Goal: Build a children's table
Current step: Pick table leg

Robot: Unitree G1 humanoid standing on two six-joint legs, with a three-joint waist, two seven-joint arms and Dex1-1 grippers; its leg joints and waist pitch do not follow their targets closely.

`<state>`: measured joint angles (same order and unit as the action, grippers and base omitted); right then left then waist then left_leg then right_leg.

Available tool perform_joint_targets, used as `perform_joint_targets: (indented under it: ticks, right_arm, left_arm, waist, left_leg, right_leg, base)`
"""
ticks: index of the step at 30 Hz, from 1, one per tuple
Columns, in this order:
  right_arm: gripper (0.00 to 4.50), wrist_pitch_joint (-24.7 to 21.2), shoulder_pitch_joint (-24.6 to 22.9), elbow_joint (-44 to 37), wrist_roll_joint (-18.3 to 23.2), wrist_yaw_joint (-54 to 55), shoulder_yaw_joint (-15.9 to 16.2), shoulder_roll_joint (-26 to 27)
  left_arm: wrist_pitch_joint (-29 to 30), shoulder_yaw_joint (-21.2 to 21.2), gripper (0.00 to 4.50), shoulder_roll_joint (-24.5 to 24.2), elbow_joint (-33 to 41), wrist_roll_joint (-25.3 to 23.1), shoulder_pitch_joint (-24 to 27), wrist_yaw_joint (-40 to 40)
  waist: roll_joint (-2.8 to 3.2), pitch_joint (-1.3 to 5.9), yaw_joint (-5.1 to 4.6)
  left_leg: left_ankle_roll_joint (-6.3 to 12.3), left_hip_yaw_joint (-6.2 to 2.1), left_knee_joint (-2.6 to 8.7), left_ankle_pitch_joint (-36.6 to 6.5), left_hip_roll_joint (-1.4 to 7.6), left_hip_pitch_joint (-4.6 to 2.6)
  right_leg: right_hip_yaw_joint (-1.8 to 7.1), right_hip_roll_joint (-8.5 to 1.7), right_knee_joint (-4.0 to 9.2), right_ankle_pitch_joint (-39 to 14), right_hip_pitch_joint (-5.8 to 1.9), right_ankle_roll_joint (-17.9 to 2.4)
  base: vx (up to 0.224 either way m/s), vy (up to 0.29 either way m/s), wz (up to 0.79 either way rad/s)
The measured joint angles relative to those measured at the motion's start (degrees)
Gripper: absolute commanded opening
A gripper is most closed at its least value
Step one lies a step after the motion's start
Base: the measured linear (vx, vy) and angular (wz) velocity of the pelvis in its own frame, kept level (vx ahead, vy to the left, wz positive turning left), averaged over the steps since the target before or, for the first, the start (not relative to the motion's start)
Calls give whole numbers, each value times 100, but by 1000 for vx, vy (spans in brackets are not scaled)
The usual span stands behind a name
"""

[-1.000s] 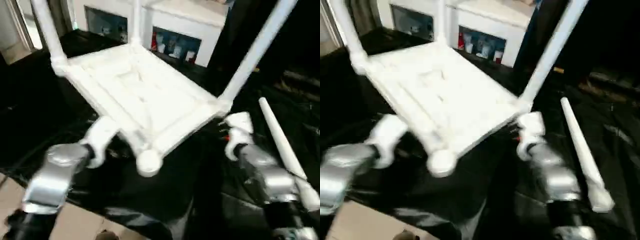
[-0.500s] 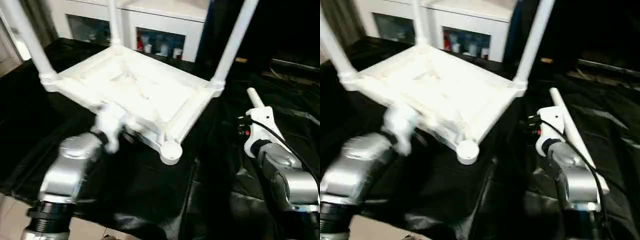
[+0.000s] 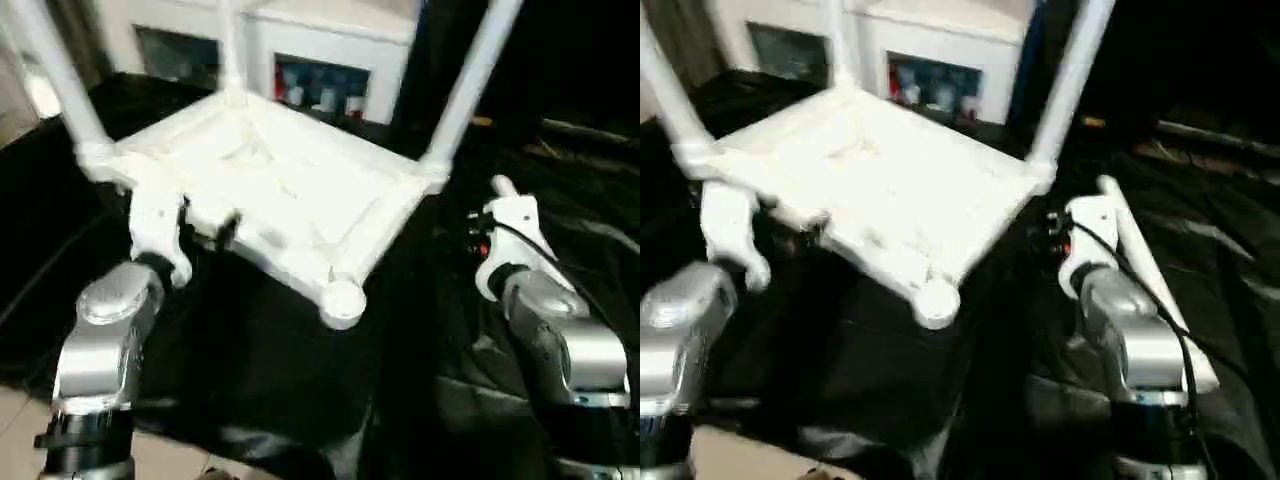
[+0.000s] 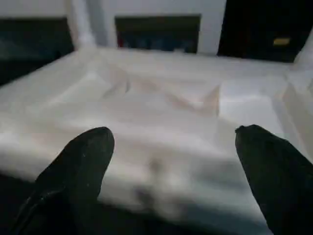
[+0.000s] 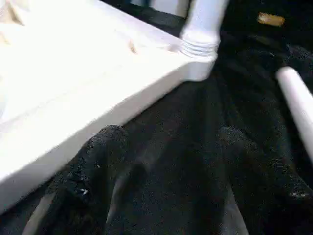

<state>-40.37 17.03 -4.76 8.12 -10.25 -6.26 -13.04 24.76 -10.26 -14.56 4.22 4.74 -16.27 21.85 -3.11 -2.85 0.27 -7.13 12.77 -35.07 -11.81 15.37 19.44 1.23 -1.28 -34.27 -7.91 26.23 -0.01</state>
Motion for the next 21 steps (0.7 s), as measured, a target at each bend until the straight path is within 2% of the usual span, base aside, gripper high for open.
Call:
perform_joint_targets:
  ticks: [1, 3, 4, 5, 6, 7, 8, 9, 10, 11, 12, 13, 14, 15, 16, 17, 18, 20, 21]
  right_arm:
    - [335, -11, 0, 0, 8, 6, 1, 20]
    - [335, -31, -1, -2, 9, 33, 2, 61]
    - [335, -37, -1, -1, 4, 57, 1, 65]
    - [335, -37, 20, 2, -8, 110, 2, 64]
    - [335, -37, 104, 71, -80, 149, 29, 48]
    - [335, -36, 158, 145, -164, 194, 46, -23]
    - [335, -53, 263, 314, -223, 214, 59, -132]
    - [335, -84, 357, 474, -251, 214, 55, -230]
    - [335, -146, 511, 676, -284, 207, 50, -318]
    - [335, -195, 721, 893, -294, 108, 33, -410]
    - [335, -206, 906, 1097, -258, -44, 41, -433]
    - [352, -210, 1109, 1290, -174, -206, 74, -461]
    - [370, -196, 1333, 1407, -137, -377, 130, -517]
    - [370, -195, 1485, 1533, -136, -486, 156, -624]
    - [373, -199, 1630, 1682, -141, -550, 171, -735]
    - [382, -245, 1768, 1907, -149, -665, 200, -797]
    - [396, -316, 1831, 2057, -148, -753, 229, -854]
    - [415, -490, 2042, 2479, -125, -1016, 260, -944]
    - [415, -576, 2175, 2688, -98, -1146, 298, -970]
  left_arm:
    - [-35, -3, 445, -1, -46, -14, -28, -63]
    - [-73, 17, 445, 48, -147, -79, -30, -189]
    - [-91, 101, 445, 66, -213, -172, -42, -274]
    - [-104, 255, 445, 79, -305, -297, -89, -364]
    - [-98, 338, 445, 119, -382, -375, -157, -435]
    - [-85, 412, 445, 213, -460, -439, -222, -498]
    - [-85, 571, 445, 300, -487, -454, -242, -512]
    - [-86, 667, 445, 345, -504, -451, -258, -510]
    - [-92, 699, 445, 354, -502, -447, -284, -507]
    - [-98, 684, 445, 316, -491, -441, -357, -494]
    - [-90, 660, 445, 218, -457, -433, -379, -457]
    - [-70, 640, 449, 80, -429, -430, -370, -413]
    - [-58, 599, 450, -61, -386, -433, -385, -339]
    - [-57, 595, 450, -112, -335, -430, -417, -274]
    - [-61, 596, 450, -143, -249, -417, -407, -186]
    - [-40, 625, 450, -207, -175, -355, -340, -29]
    - [-17, 689, 450, -227, -127, -300, -321, 93]
    - [58, 816, 450, -297, 22, -149, -295, 385]
    - [107, 825, 450, -354, 108, -56, -273, 529]
  waist:
    - [-4, 2, -27]
    - [-18, 5, -136]
    - [-23, 8, -158]
    - [-91, 48, -158]
    - [-148, 51, -181]
    - [-170, 59, -207]
    - [-174, 65, -221]
    - [-176, 63, -243]
    - [-158, 62, -249]
    - [-24, 38, -239]
    - [58, -14, -185]
    - [144, -45, -146]
    - [152, -35, -209]
    - [73, -18, -224]
    - [26, -15, -209]
    - [19, -17, -121]
    - [6, -19, -60]
    - [4, -28, -4]
    - [9, -32, -2]
  left_leg:
    - [-25, 45, 13, -15, 65, -54]
    - [-79, 89, 55, -33, 244, -187]
    - [-91, 144, 82, -19, 332, -243]
    - [-127, 191, 92, -26, 421, -285]
    - [-144, 130, 52, -47, 387, -247]
    - [161, 2, -192, -218, 346, -175]
    - [680, -200, -797, -523, -2, 44]
    - [762, -302, -979, -572, -438, 149]
    - [805, -322, -896, -598, -810, 192]
    - [830, -337, -645, -599, -1111, 274]
    - [1011, -444, -607, -511, -1164, 322]
    - [989, -612, -586, -471, -1044, 321]
    - [920, -632, -590, -434, -956, 314]
    - [859, -568, -570, -394, -961, 327]
    - [820, -520, -561, -370, -942, 343]
    - [757, -580, -493, -309, -937, 367]
    - [711, -596, -412, -271, -934, 336]
    - [517, -555, -223, -130, -866, 268]
    - [516, -537, -174, -79, -830, 251]
  right_leg:
    - [-84, 0, 36, 53, -7, -92]
    - [-390, -24, 3, 68, -2, -403]
    - [-539, -29, -65, 24, 18, -593]
    - [-739, -100, -273, -82, 73, -732]
    - [-811, -104, -338, -160, 90, -631]
    - [-795, -9, -381, -210, 118, -555]
    - [-794, 24, -379, -214, 118, -612]
    - [-796, 34, -346, -204, 92, -616]
    - [-813, 77, -303, -186, 59, -614]
    - [-938, 248, -161, -111, -26, -493]
    - [-1112, 327, 12, -52, -155, -398]
    - [-1259, 365, 48, -95, -261, -109]
    - [-982, 183, -391, -365, -227, 129]
    - [-686, -47, -597, -562, -212, 2]
    - [-560, -264, -640, -648, -203, -64]
    - [-553, -344, -595, -607, -233, -47]
    - [-578, -337, -566, -588, -237, -87]
    - [-604, -284, -476, -526, -257, -178]
    - [-626, -263, -447, -505, -265, -210]
  base:
    - [11, -37, -62]
    - [14, -81, -64]
    - [11, -196, -63]
    - [11, -196, -63]
    - [-33, -209, -44]
    - [-7, -192, -24]
    - [-7, -192, -24]
    - [27, -154, -17]
    - [-23, -138, -7]
    - [-23, -138, -7]
    - [-37, -107, -28]
    - [-28, -126, -38]
    - [-28, -126, -38]
    - [2, -163, 6]
    - [-42, -166, 11]
    - [-42, -166, 11]
    - [-80, -166, -12]
    - [-49, -145, -4]
    - [-46, -120, -1]
